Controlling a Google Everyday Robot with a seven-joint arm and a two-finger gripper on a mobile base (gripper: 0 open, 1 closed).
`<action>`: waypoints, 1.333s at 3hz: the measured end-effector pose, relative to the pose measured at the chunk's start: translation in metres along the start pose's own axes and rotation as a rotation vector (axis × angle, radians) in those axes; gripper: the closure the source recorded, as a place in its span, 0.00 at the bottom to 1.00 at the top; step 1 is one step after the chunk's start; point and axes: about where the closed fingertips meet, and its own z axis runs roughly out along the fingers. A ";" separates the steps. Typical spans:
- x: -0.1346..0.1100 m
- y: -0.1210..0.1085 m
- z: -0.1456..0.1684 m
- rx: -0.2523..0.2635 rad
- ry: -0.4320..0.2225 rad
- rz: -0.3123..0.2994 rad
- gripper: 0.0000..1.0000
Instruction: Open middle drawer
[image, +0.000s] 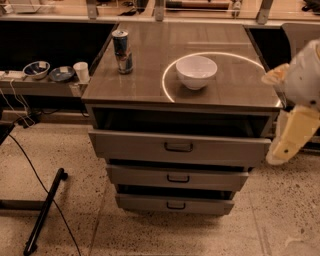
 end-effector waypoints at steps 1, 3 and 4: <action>0.014 0.026 0.064 -0.023 -0.071 -0.031 0.00; 0.020 0.041 0.119 -0.046 -0.103 -0.161 0.00; 0.038 0.078 0.189 -0.098 -0.193 -0.112 0.00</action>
Offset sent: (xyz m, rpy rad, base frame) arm -0.0092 0.0366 -0.2009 0.1747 -0.0105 0.2979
